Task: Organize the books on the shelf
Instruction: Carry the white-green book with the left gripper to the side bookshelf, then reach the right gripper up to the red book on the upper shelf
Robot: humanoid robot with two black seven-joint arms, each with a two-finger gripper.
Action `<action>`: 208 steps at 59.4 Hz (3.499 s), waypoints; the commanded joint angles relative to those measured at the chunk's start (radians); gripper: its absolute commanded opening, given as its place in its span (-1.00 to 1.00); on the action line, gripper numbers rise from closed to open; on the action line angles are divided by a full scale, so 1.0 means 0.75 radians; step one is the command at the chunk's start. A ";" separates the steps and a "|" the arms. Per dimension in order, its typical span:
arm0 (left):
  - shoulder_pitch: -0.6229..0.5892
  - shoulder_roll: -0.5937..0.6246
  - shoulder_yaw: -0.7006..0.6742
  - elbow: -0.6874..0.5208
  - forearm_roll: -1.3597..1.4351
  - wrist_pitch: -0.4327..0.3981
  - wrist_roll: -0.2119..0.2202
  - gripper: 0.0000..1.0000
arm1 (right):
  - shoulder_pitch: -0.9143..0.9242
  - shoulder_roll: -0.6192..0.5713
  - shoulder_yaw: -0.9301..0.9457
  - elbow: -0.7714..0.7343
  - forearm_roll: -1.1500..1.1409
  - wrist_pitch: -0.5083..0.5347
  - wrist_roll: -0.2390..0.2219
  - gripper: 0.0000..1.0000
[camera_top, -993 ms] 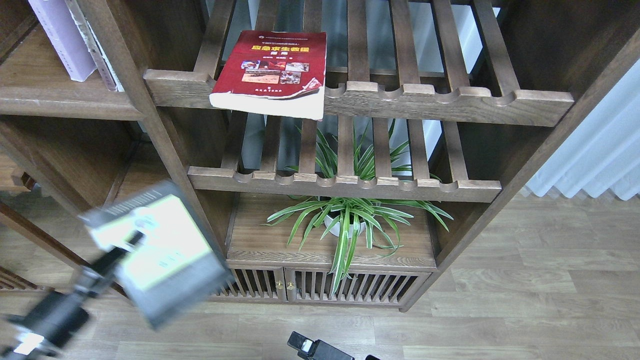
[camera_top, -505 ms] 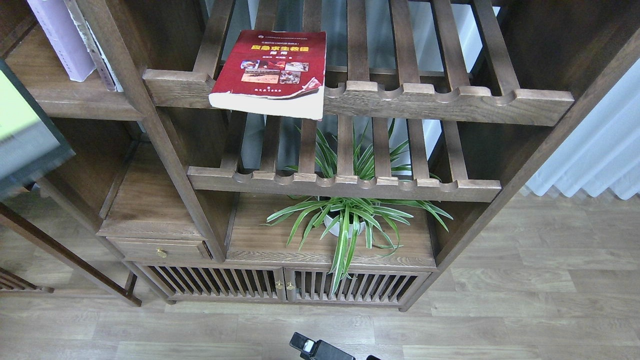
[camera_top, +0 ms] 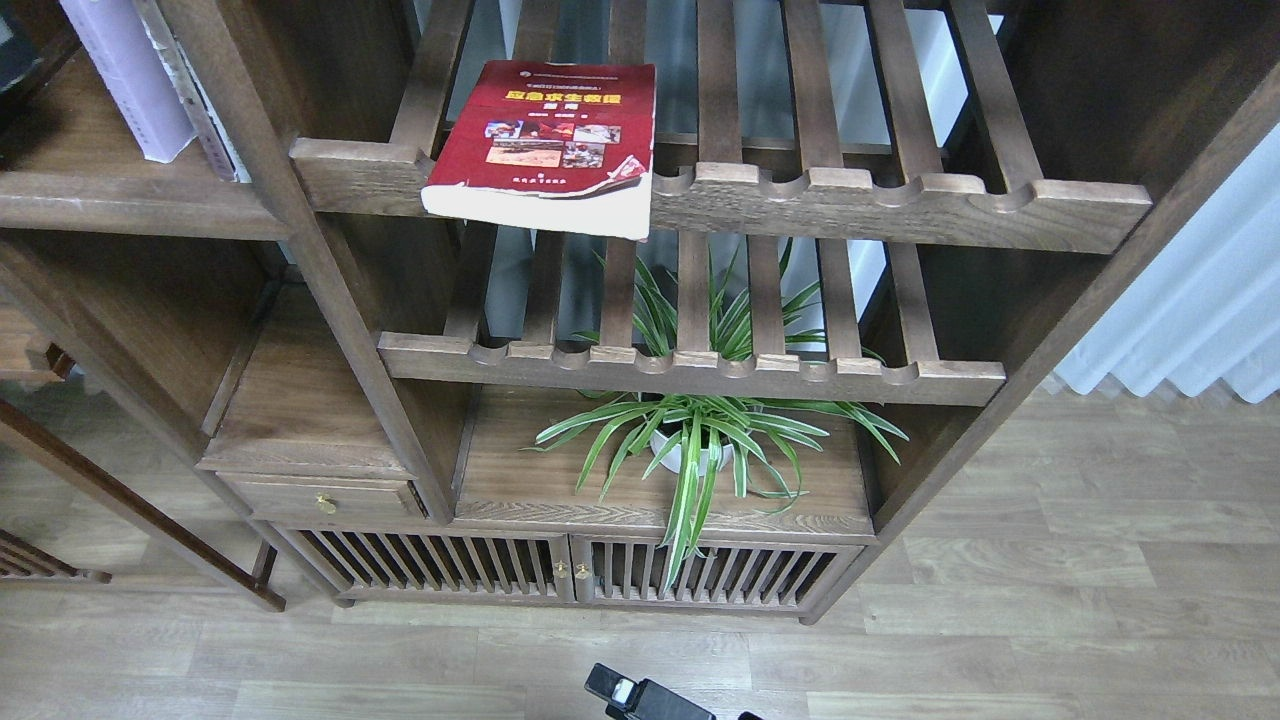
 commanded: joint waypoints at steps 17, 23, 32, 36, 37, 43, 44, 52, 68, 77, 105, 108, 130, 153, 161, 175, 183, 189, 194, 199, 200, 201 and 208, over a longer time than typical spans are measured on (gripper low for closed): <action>-0.355 -0.025 0.284 0.381 0.062 0.001 -0.005 -0.16 | 0.000 0.000 0.001 0.000 0.002 0.000 0.010 0.98; -0.320 -0.069 0.317 0.367 0.007 0.001 -0.019 -0.02 | -0.002 0.000 0.003 0.002 0.002 0.000 0.010 0.98; -0.289 -0.081 0.333 0.351 -0.124 0.001 -0.017 0.03 | 0.000 0.000 0.005 0.000 0.008 0.000 0.020 0.98; -0.269 -0.083 0.311 0.328 -0.149 0.001 -0.019 0.03 | 0.000 0.000 0.005 0.000 0.020 0.000 0.039 0.98; -0.265 -0.079 0.309 0.322 -0.155 0.001 -0.019 0.03 | 0.000 0.000 0.005 0.000 0.024 0.000 0.045 0.98; -0.177 -0.073 0.266 0.255 -0.261 0.001 -0.021 0.03 | 0.000 0.000 0.005 0.000 0.057 0.000 0.082 0.98; -0.164 -0.073 0.260 0.247 -0.271 0.001 -0.021 0.03 | 0.000 0.000 0.005 0.000 0.059 0.000 0.084 0.98; 0.024 -0.077 0.094 0.108 -0.386 0.001 -0.021 0.03 | 0.002 0.000 0.003 0.002 0.096 0.000 0.147 0.98; 0.547 -0.099 -0.072 -0.165 -0.676 0.001 -0.023 0.08 | 0.049 0.000 0.003 0.039 0.127 0.000 0.374 0.97; 0.793 -0.191 -0.045 -0.220 -0.742 0.001 -0.023 0.40 | 0.112 0.000 0.003 0.080 0.127 0.000 0.491 0.97; 1.159 -0.369 -0.010 -0.114 -0.797 0.001 -0.021 0.98 | 0.378 0.000 -0.054 0.286 0.082 0.000 0.515 0.93; 1.159 -0.365 -0.017 -0.105 -0.797 0.001 -0.021 0.98 | 0.462 0.000 -0.056 0.307 0.051 0.000 0.517 0.93; 1.159 -0.365 -0.035 -0.089 -0.797 0.001 -0.023 0.98 | 0.726 0.000 -0.112 0.352 0.049 -0.251 0.640 0.94; 1.157 -0.365 -0.041 -0.077 -0.799 0.001 -0.023 0.98 | 0.882 0.000 -0.150 0.405 0.090 -0.416 0.716 0.95; 1.157 -0.363 -0.041 -0.077 -0.799 0.001 -0.023 0.98 | 0.906 0.000 -0.167 0.413 0.090 -0.437 0.716 0.94; 1.157 -0.361 -0.043 -0.069 -0.807 0.001 -0.023 0.98 | 0.939 0.000 -0.165 0.411 0.092 -0.649 0.714 0.93; 1.157 -0.357 -0.043 -0.058 -0.811 0.001 -0.023 0.98 | 0.984 0.000 -0.165 0.407 0.100 -0.717 0.714 0.93; 1.157 -0.353 -0.045 -0.056 -0.811 0.001 -0.023 0.98 | 1.023 0.000 -0.163 0.405 0.131 -0.729 0.716 0.94; 1.157 -0.353 -0.049 -0.056 -0.811 0.001 -0.023 0.98 | 1.045 0.000 -0.161 0.407 0.139 -0.727 0.716 0.94; 1.157 -0.353 -0.049 -0.056 -0.811 0.001 -0.023 0.98 | 1.051 0.000 -0.157 0.405 0.141 -0.731 0.716 0.94; 1.157 -0.353 -0.049 -0.056 -0.811 0.001 -0.023 0.98 | 1.053 0.000 -0.157 0.405 0.141 -0.733 0.716 0.93; 1.157 -0.353 -0.049 -0.056 -0.811 0.001 -0.023 0.98 | 1.053 0.000 -0.155 0.405 0.141 -0.733 0.716 0.93; 1.157 -0.353 -0.049 -0.056 -0.811 0.001 -0.023 0.98 | 1.053 0.000 -0.148 0.405 0.147 -0.752 0.716 0.70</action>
